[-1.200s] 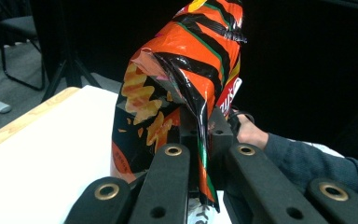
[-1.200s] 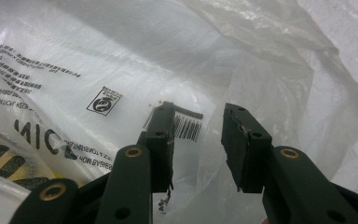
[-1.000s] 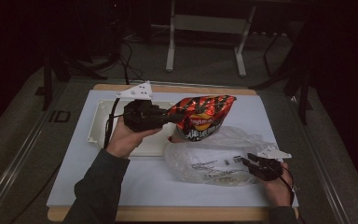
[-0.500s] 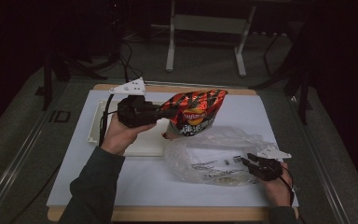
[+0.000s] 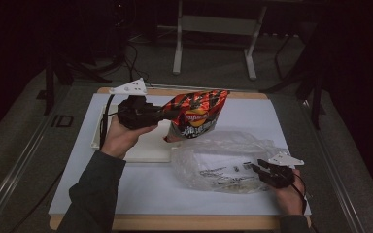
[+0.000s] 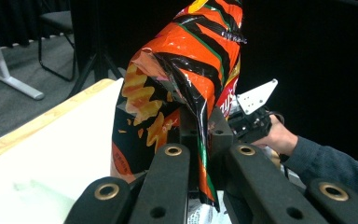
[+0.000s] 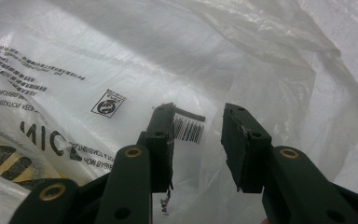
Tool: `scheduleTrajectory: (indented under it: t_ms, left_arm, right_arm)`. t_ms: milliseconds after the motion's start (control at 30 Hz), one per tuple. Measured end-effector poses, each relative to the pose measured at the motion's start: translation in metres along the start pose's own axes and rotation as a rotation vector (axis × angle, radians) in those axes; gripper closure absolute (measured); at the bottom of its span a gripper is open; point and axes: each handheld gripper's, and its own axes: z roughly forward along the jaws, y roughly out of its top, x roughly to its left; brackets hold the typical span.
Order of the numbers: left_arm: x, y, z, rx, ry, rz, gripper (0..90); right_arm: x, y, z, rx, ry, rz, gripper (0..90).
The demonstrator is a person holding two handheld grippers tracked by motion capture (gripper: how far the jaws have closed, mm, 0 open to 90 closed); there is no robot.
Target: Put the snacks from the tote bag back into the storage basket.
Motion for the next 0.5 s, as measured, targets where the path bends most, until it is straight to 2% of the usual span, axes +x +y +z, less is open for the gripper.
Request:
scheduleTrajectory:
  t_ms: [500]
  left_arm:
    - [0.0092,-0.0025,-0.0106,-0.004,0.031,-0.018,89.1]
  right_arm:
    - [0.0018,0.0003,0.0002,-0.006,0.007,-0.004,64.0]
